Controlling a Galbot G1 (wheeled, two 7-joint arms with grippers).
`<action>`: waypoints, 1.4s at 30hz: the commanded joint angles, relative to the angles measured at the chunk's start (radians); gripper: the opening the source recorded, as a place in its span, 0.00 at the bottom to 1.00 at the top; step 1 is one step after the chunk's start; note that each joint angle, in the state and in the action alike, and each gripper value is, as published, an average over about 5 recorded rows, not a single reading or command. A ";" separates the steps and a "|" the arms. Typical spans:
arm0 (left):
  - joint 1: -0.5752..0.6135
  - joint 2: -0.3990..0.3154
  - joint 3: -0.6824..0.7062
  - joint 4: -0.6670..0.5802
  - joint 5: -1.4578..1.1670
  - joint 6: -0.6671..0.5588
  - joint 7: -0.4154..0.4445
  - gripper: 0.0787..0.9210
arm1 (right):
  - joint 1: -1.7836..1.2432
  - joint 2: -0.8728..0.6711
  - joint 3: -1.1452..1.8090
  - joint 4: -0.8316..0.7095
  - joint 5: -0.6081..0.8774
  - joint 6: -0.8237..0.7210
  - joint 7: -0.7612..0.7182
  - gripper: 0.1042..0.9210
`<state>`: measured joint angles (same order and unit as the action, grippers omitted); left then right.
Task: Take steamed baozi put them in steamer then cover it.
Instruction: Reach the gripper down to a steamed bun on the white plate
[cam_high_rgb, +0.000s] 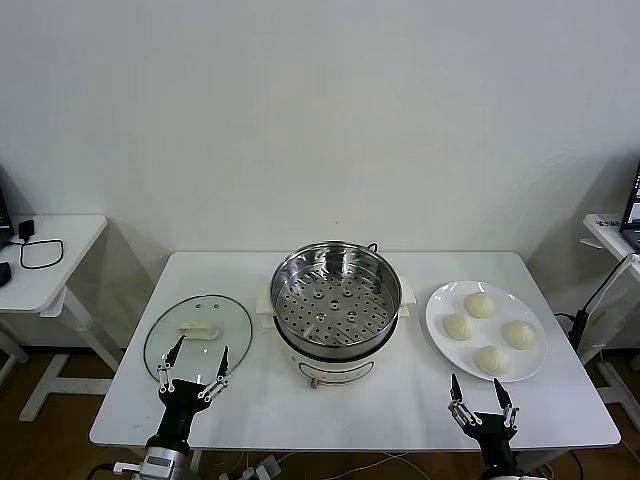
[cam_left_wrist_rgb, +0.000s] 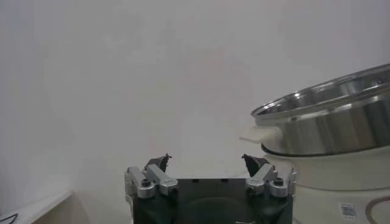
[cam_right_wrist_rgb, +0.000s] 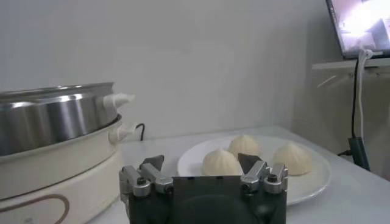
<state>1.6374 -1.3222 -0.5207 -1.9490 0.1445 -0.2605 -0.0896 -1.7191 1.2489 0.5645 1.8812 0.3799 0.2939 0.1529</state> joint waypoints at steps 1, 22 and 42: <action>0.013 -0.003 0.003 -0.012 0.003 -0.003 -0.002 0.88 | 0.034 -0.017 0.004 -0.002 -0.010 -0.002 0.028 0.88; 0.093 -0.011 -0.002 -0.071 0.008 -0.020 -0.006 0.88 | 0.858 -0.407 -0.246 -0.439 0.360 -0.228 0.087 0.88; 0.090 -0.023 -0.005 -0.093 0.004 -0.012 -0.011 0.88 | 1.656 -0.636 -0.997 -1.064 -0.012 -0.316 -1.221 0.88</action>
<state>1.7245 -1.3432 -0.5253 -2.0391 0.1494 -0.2751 -0.0993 -0.4719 0.6841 -0.0888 1.1201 0.6058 -0.0211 -0.4616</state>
